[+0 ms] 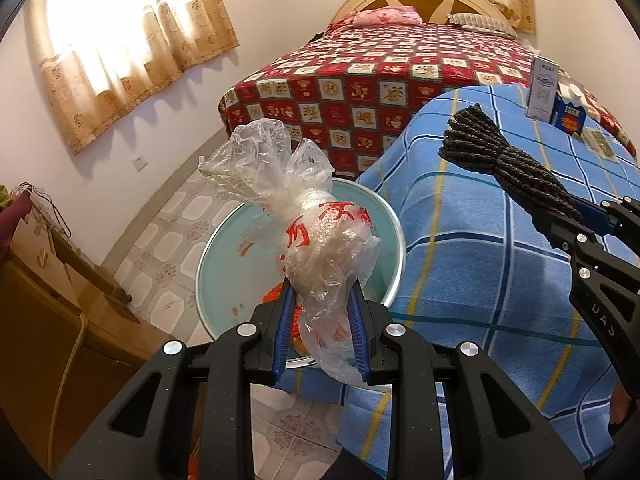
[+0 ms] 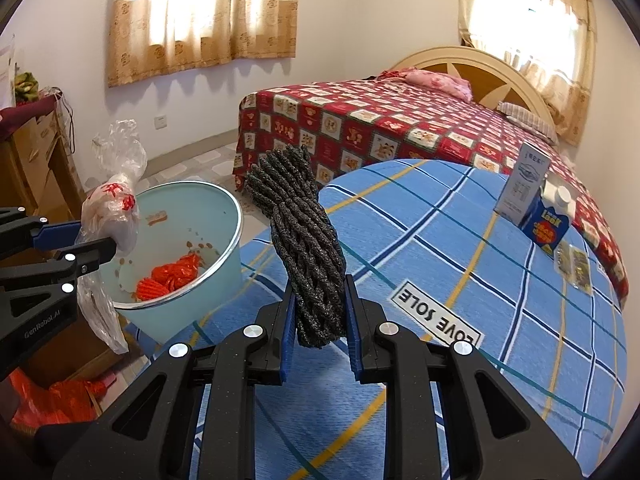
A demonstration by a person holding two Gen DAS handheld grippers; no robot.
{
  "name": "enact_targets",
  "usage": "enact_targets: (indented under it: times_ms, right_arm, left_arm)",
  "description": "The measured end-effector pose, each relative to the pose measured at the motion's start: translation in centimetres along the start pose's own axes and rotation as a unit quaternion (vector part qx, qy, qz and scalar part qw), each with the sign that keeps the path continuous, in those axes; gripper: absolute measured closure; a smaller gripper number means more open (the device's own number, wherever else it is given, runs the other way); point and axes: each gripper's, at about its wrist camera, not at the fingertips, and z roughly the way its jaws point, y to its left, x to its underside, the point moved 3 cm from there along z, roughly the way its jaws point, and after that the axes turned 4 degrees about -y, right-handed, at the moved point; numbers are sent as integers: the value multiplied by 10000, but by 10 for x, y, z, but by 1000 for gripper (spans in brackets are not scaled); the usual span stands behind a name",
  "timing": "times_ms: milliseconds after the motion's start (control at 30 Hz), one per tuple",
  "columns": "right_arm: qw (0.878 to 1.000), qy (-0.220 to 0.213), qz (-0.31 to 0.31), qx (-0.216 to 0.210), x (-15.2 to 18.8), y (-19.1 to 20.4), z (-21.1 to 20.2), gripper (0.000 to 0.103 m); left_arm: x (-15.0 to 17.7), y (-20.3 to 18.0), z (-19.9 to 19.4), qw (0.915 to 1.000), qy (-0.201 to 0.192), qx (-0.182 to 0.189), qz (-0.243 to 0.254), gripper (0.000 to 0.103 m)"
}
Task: Collect trash
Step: 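Carry the translucent bag with the left tool while the right tool carries the black rope over the bin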
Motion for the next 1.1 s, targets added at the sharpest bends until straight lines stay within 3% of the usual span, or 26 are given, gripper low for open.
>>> enact_targets:
  times_ms: [1100]
  right_arm:
    - [9987,-20,-455,-221,-24,40,21,81]
  left_arm:
    - [5,53,13,9983,139,-371,-428,76]
